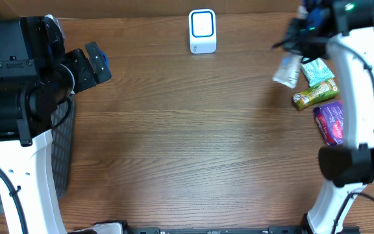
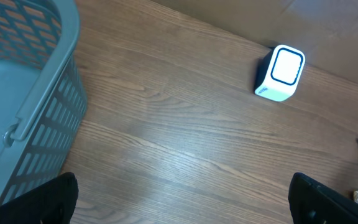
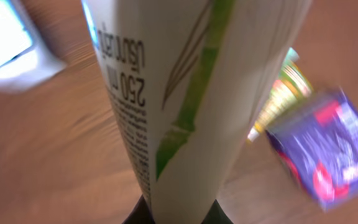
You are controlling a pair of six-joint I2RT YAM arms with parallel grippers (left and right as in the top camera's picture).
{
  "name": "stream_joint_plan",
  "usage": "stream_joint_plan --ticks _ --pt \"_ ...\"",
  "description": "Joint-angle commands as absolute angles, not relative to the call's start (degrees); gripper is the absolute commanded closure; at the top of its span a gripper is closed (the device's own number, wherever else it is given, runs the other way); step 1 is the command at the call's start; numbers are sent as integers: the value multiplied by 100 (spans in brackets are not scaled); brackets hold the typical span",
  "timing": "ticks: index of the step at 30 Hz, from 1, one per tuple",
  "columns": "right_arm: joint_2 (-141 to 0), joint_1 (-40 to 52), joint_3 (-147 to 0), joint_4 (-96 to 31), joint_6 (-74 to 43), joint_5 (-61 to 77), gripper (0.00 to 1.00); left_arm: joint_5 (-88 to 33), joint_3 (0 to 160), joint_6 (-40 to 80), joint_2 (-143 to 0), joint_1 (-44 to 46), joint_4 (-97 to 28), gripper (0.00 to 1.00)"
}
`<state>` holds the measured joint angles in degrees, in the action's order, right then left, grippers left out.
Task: Scan the item barcode
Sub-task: 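Carry the white tube right and drop it onto the green tea pouch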
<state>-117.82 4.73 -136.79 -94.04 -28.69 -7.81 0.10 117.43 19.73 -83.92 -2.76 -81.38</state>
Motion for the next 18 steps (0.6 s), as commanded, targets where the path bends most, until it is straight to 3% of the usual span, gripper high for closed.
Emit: stream_joint_plan --ticks 1,14,17,18 --pt "-11961 -54 -13719 -9570 -4753 -993 96 58 11817 1929 -8412 -298 -8125 0" --pt "-12361 -998 -12040 -9288 -6001 -1260 95 58 11817 1929 -8412 -298 -8123 0" --pt "-12361 -1048 -11778 -9067 -6001 -1258 65 58 11817 1929 -8412 -298 -8125 0" --pt "-12361 -1052 -11769 -9048 -6001 -1256 60 58 11817 1927 -8412 -298 -8123 0"
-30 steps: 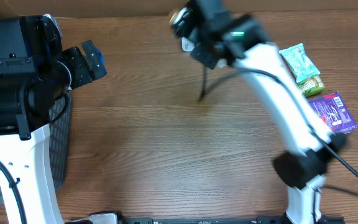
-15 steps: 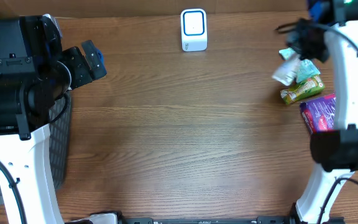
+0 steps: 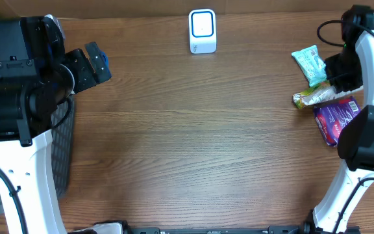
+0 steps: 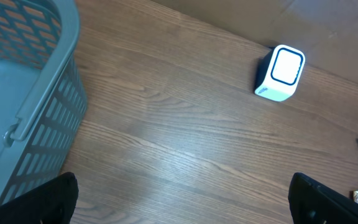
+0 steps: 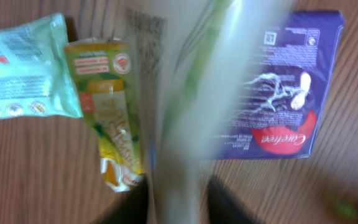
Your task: Scan the item barcode
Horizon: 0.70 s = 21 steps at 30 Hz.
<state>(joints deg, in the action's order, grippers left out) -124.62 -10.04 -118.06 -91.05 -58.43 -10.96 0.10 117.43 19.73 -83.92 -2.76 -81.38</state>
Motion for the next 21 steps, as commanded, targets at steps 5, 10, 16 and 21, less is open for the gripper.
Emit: stream_joint_plan --ticks 5,10,16,21 --pt "-12361 -1052 -11861 -9004 -5760 -1129 27 58 11817 1929 -8412 -298 -8125 0" --pt "-12232 -993 -12420 -9330 -4737 -891 28 58 11817 1927 -8412 -298 -8125 0" --pt "-11611 -541 -13172 -9708 -3306 -314 23 58 11817 1929 -8412 -298 -8123 1" --pt "-10617 366 -13211 -9706 -2331 185 12 58 11817 1929 -8412 -298 -8123 0"
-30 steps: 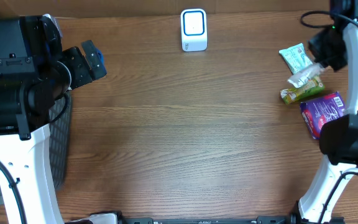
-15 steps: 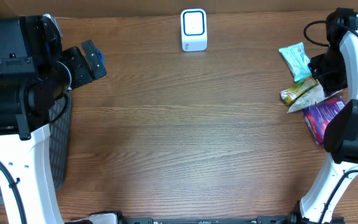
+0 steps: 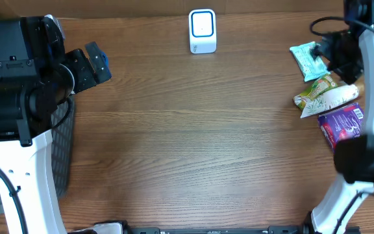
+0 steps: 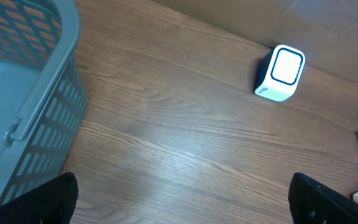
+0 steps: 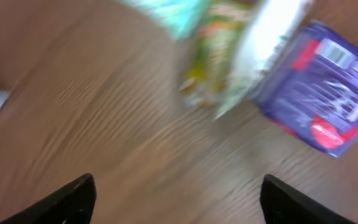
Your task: Scan the item barcode
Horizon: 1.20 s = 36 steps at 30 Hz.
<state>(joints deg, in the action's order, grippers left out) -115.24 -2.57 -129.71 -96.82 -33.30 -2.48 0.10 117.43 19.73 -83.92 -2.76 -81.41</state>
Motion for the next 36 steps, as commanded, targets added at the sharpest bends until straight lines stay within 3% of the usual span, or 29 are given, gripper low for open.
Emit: stream_joint_plan --ticks 1,2,4,6,13,30,36 --pt "-10429 604 -13211 -9706 -2167 183 12 58 11817 1929 -8412 -298 -8123 0" --pt "-10226 849 -13211 -9706 -2069 180 12 58 11817 1929 -8412 -298 -8123 0" --pt "-9870 1299 -13211 -9627 -2073 139 22 58 11817 1929 -8412 -298 -8123 0" --pt "-9511 1737 -13211 -9520 -2073 119 0 58 11817 1929 -8412 -298 -8125 0" --pt "-8755 2646 -13211 -9577 -2075 163 0 58 11817 1929 -8412 -298 -8125 0" --pt "-8619 2668 -13063 -9445 -1647 -897 0 58 11817 1929 -8412 -298 -8123 0" --pt "-8005 2178 -11968 -8388 -1616 -954 0 58 11817 1929 -8412 -298 -8125 1"
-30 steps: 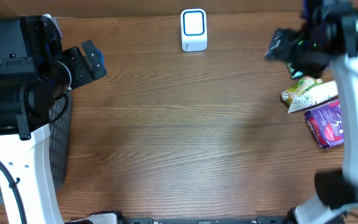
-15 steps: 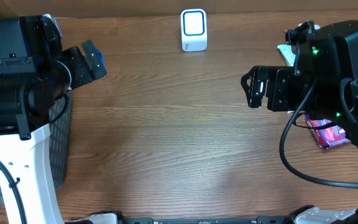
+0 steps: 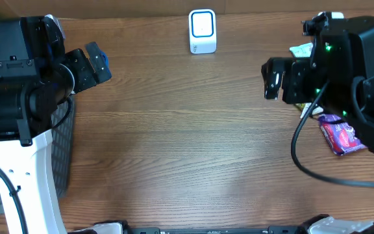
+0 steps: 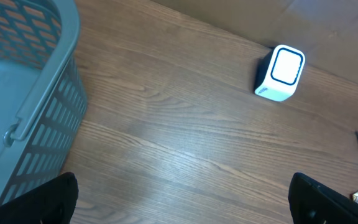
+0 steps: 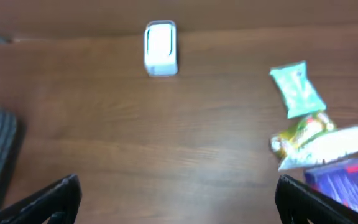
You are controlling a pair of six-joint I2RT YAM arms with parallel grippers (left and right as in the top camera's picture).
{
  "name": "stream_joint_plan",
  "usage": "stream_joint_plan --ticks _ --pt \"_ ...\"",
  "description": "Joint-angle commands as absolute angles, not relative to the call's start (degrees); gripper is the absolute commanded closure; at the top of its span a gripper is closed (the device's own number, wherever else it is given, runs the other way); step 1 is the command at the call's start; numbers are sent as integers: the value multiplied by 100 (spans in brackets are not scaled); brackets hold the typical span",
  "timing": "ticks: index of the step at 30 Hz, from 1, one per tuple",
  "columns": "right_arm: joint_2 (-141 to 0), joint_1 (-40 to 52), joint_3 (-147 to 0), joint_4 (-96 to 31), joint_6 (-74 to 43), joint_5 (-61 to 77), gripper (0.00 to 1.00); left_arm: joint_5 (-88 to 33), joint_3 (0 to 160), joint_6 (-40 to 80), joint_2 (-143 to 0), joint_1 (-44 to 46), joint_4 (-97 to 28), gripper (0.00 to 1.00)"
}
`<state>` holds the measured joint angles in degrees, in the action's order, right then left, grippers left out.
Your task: Scan the item barcode
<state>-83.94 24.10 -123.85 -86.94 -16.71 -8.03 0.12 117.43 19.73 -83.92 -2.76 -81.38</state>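
Observation:
The white scanner [image 3: 202, 30] with a blue-rimmed face stands at the table's far edge; it also shows as the scanner [image 5: 160, 48] in the right wrist view. The white tube [image 5: 331, 144] with green print lies at the right across a yellow-green pouch [image 5: 296, 138]. My right gripper [image 5: 179, 202] is open and empty, raised high over the table's right half [image 3: 273, 79]. My left gripper [image 4: 182, 199] is open and empty at the far left [image 3: 93, 65].
A teal packet [image 5: 297, 88] lies behind the pouch and a purple pack [image 5: 347, 180] in front of it. A grey mesh basket [image 4: 17, 93] stands at the left edge. My right arm hides most of the item pile in the overhead view.
My right gripper was open low beside the item pile. It now stands high above the table, looking down on the whole surface. The tube has stayed on the pile. The left arm has not moved.
My right gripper held the white tube up at the back right. Then it held the tube over the item pile. Then the tube lay across the pouch with the gripper open beside it. Now the gripper is raised and empty.

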Motion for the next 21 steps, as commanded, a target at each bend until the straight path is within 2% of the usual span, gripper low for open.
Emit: stream_joint_plan --ticks 1,10,21 --pt "-7830 2069 -11697 -8106 -1599 -928 0 58 11817 1929 -8412 -298 -8125 0" --pt "-5599 908 -8228 -5022 145 537 0 58 11817 1929 -8412 -298 -8125 0" --pt "-2670 185 -3684 -1299 504 628 0 58 11817 1929 -8412 -298 -8125 0"
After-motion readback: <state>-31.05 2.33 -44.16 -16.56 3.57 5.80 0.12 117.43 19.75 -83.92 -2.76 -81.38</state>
